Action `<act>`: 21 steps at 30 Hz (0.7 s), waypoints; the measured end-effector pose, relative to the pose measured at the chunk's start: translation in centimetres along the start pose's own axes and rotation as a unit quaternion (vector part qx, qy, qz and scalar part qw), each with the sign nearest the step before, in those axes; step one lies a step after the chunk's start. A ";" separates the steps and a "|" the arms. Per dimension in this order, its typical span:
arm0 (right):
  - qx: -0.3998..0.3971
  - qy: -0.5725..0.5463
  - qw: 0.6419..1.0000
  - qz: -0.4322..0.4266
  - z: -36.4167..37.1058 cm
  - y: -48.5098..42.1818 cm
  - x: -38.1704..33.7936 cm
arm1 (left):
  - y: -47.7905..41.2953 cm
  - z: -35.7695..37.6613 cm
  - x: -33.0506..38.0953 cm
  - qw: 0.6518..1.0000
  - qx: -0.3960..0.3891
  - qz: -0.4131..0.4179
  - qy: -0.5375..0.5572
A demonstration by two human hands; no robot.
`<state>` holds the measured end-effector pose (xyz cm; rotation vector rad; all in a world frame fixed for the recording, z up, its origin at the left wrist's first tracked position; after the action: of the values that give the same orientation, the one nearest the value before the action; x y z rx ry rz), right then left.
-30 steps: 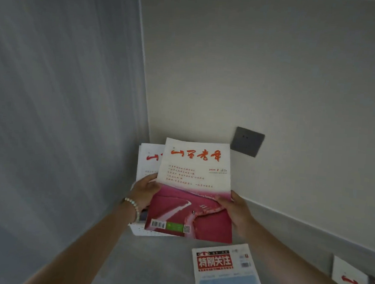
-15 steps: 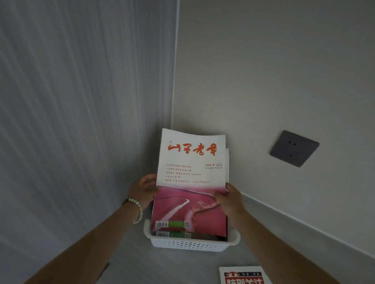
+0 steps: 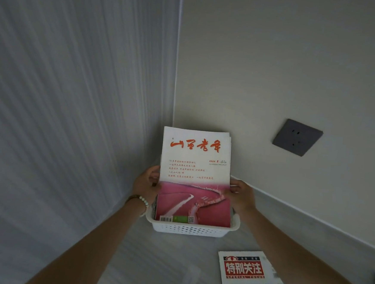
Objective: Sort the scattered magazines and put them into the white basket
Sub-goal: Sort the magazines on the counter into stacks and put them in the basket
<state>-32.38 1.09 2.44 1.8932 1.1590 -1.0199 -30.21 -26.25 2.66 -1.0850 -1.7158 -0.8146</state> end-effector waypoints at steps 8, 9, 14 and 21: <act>-0.024 -0.068 0.996 0.042 -4.0 0.6 2.1 | 3.2 1.6 2.9 0.998 0.018 0.037 -0.045; -0.035 -0.064 0.996 0.044 -5.0 0.7 2.6 | 3.9 2.3 3.4 0.998 0.008 0.040 -0.043; -0.054 -0.072 0.994 0.062 -11.9 1.7 6.1 | 8.9 7.2 5.4 0.997 -0.071 0.007 -0.024; 0.019 -0.035 0.996 0.081 -25.2 3.2 14.9 | 17.0 17.8 7.0 0.983 -0.168 0.007 -0.075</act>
<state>-18.34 26.96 1.38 1.9317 0.9349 -1.0165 -22.09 -2.02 3.74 -1.4137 -1.7301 -1.0630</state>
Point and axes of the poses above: each hand's wrist, its own y-axis away from the middle knuckle, its own z-axis out of the palm, x = y × z, the point moved 3 cm from there along -y, towards the middle knuckle, and after that the axes turned 9 degrees about x, right-handed, at the moved point
